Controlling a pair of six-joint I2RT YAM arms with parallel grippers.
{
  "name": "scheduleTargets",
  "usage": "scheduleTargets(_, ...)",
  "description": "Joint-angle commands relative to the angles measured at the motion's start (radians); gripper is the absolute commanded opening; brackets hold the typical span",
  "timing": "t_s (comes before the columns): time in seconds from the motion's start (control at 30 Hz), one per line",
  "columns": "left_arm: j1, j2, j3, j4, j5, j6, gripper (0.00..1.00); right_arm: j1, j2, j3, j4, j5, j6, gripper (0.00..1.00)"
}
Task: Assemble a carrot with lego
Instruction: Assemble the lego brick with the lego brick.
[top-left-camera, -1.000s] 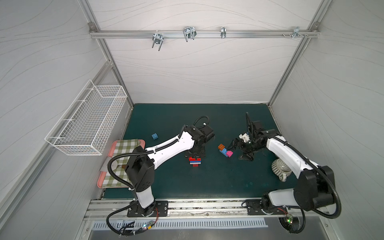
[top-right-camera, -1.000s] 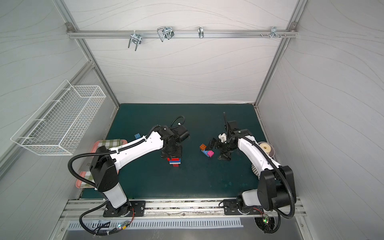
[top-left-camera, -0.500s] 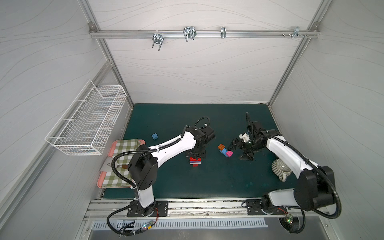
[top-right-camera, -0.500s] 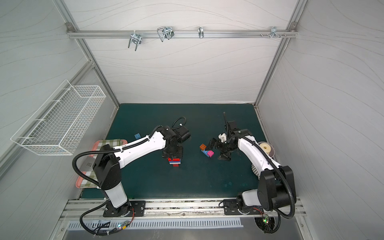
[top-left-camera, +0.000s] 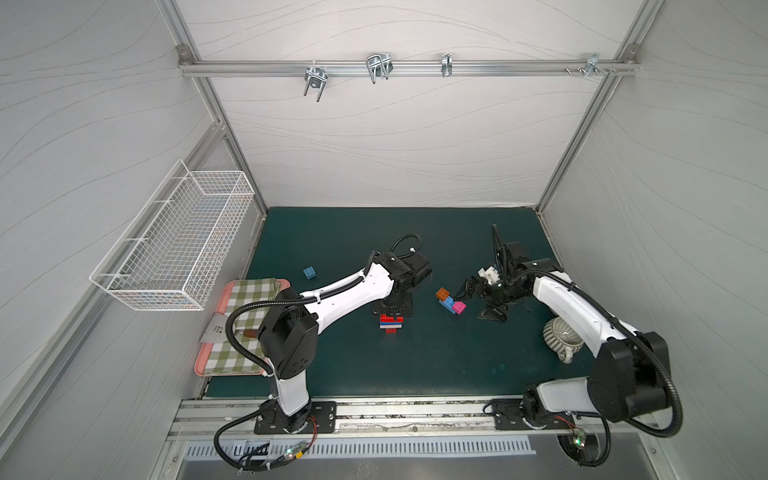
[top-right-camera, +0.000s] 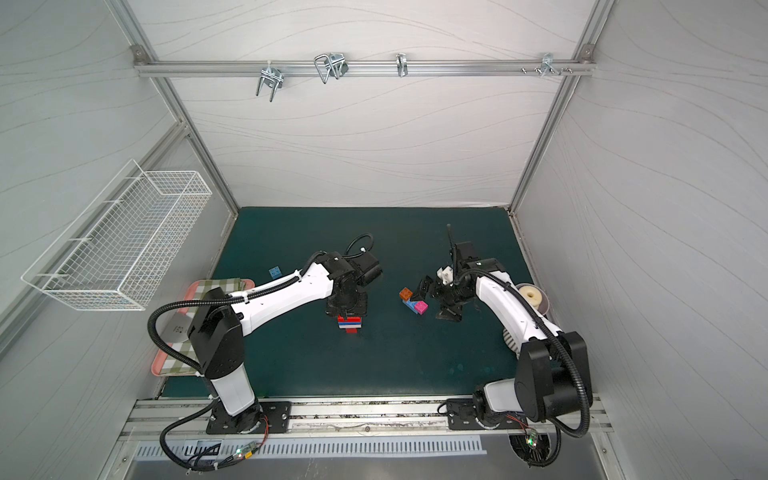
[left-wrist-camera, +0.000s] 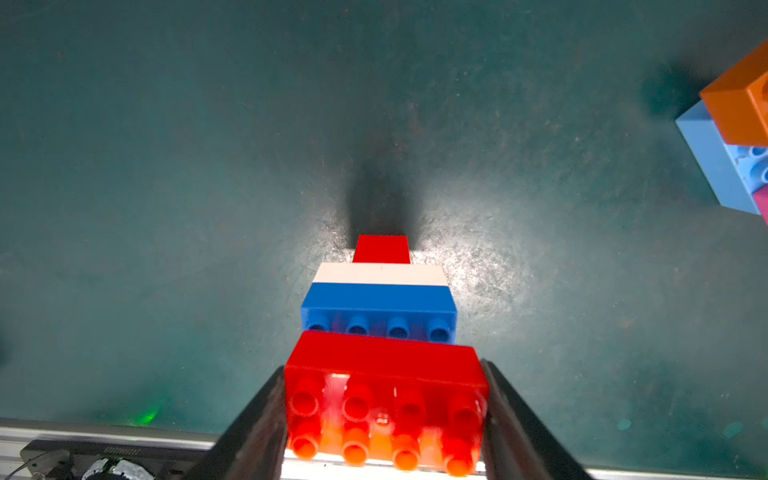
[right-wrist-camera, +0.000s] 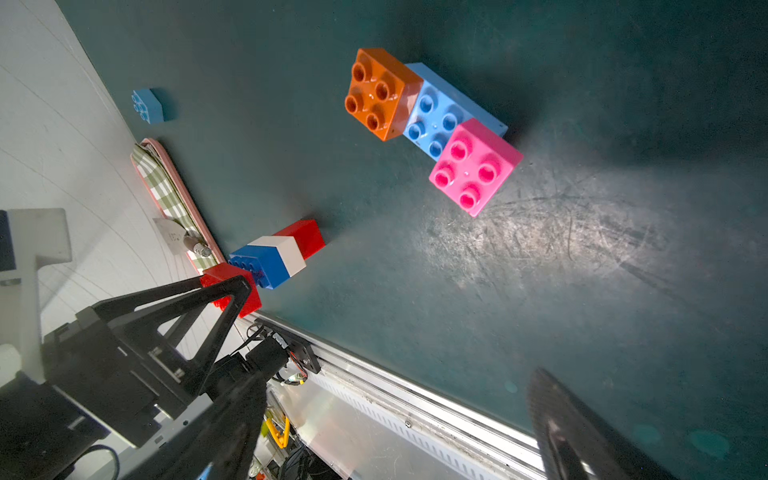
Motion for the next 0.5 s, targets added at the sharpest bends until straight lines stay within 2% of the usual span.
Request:
scheduleTargets(0.0,-0.004,0.012,-0.002,0.0,-0.027,-0.009,0.28,-0.007,-0.016,0.001,-0.013,-0.005,0.002,0.99)
scheduleTargets(0.47,-0.003,0.009,-0.02,0.007,-0.036,-0.003,0.27,-0.007,-0.014,0.004,-0.018,-0.002,0.0,0.99)
